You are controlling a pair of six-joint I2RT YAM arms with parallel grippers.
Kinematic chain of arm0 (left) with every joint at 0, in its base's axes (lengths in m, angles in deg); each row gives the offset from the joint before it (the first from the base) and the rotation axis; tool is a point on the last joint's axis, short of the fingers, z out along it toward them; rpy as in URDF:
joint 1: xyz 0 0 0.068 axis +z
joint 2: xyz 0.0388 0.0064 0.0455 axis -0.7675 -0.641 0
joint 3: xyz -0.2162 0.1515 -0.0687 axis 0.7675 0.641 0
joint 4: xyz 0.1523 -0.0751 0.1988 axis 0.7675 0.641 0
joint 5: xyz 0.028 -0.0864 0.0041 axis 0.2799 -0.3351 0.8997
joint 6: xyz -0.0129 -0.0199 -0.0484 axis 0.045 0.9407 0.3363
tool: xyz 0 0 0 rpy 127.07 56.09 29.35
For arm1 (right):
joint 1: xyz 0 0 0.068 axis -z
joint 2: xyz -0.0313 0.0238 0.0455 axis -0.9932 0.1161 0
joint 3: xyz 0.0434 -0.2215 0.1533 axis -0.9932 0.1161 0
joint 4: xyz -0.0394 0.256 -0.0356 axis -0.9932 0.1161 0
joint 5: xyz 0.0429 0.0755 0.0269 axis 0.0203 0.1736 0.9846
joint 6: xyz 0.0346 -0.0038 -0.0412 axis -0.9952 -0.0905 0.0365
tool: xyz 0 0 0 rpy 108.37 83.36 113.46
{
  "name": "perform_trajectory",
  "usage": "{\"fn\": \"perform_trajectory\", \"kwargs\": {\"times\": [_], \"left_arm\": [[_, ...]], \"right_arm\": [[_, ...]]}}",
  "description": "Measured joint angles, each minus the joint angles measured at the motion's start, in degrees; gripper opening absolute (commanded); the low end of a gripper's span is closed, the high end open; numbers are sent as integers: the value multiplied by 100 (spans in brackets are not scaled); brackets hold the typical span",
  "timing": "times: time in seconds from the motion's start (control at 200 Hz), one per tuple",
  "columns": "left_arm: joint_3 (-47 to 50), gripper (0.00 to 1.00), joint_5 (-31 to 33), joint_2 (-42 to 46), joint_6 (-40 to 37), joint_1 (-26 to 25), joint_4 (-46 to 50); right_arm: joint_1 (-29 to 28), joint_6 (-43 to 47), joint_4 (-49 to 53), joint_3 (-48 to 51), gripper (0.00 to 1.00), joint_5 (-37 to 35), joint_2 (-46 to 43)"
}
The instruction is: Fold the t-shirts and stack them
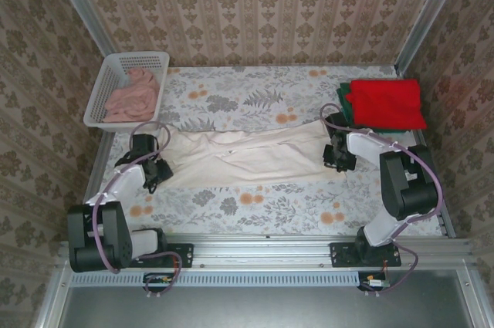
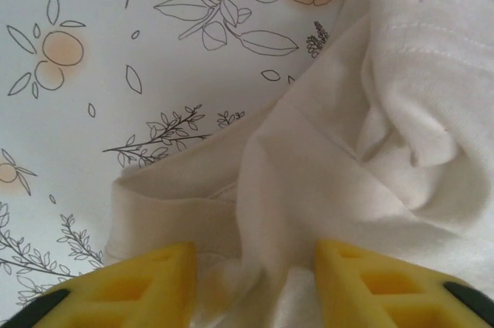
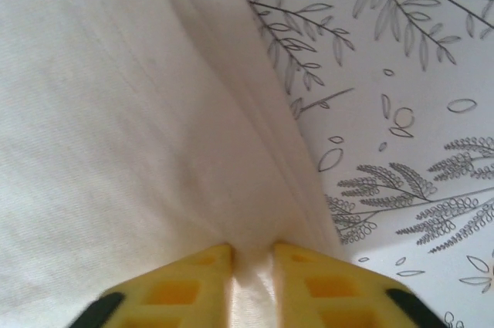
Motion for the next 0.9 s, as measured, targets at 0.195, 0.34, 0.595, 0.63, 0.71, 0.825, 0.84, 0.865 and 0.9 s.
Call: {"fn": "perform_trajectory", "kwargs": {"times": [0.195,0.34,0.595,0.63,0.71,0.825,0.84,0.865,0.9], "left_arm": [[0,53,-20,214,-11,87,4],[-2,53,-35,291,-13,118,2],[-2,51,-92,289,-11,125,2],[-2,46,-103,289,-15,131,0],[-2,32,-129,289,-17,157,-2],[-2,11,-205,289,-96,195,-2],[-2,10,-212,289,-72,195,-4],[-2,7,-227,289,-111,195,0],[-2,3,-234,289,-140,195,4]], "right_arm": [[4,-17,63,13,0,-2,-221],[4,-13,144,109,0,7,-778],[2,-59,256,614,2,142,-1646],[2,-63,262,704,3,164,-1720],[9,-81,271,920,10,214,-1825],[61,-101,293,1025,12,282,-1746],[68,-98,291,1025,11,286,-1720],[70,-98,286,1025,8,297,-1681],[74,-98,291,1025,5,310,-1631]]}}
